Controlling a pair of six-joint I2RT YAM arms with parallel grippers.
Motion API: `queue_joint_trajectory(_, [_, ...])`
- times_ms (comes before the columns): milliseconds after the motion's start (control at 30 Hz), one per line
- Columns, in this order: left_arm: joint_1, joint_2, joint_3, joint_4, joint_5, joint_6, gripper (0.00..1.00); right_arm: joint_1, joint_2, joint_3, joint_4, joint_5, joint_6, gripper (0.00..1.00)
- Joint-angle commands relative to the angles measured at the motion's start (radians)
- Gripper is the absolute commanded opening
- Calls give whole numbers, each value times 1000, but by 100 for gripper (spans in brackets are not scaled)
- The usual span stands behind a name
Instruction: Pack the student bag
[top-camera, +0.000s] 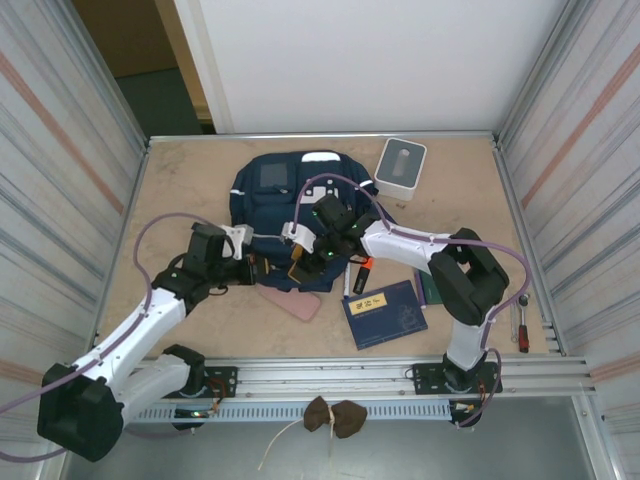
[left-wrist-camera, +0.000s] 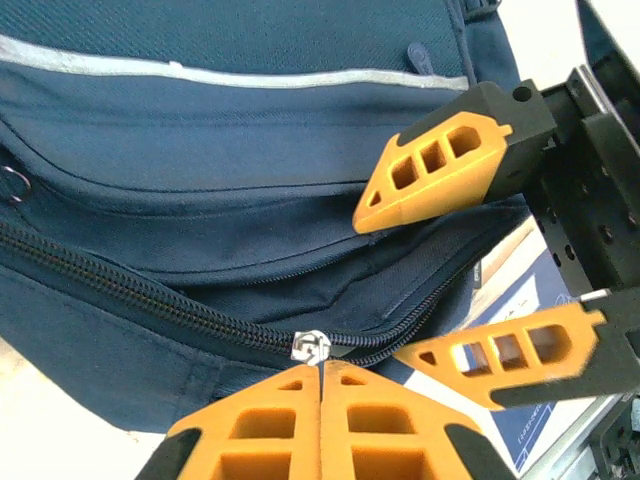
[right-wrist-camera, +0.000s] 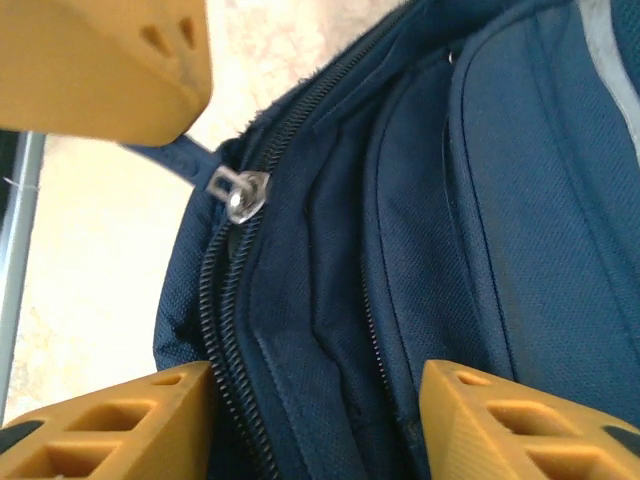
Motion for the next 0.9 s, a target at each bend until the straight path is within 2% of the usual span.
queue_joint_trajectory(0, [-27, -13, -44, 51, -23, -43, 0, 8, 23, -3, 17, 45, 19, 38])
queue_joint_trajectory(67, [-38, -12, -64, 65, -33, -55, 0, 6, 25, 0, 13, 45, 28, 24])
queue_joint_trajectory(133, [-52, -8, -82, 82, -41, -63, 0, 4, 21, 5, 5, 27, 35, 15])
queue_joint_trajectory(233, [-77, 6, -97, 107, -56, -63, 0, 3, 23, 15, -6, 7, 39, 9])
queue_joint_trajectory(333, [-86, 32, -105, 130, -48, -64, 1, 1, 26, 22, -9, 1, 44, 9])
queue_joint_trajectory(867, [-108, 99, -98, 158, -33, -38, 20, 1, 32, 40, -25, 10, 41, 9])
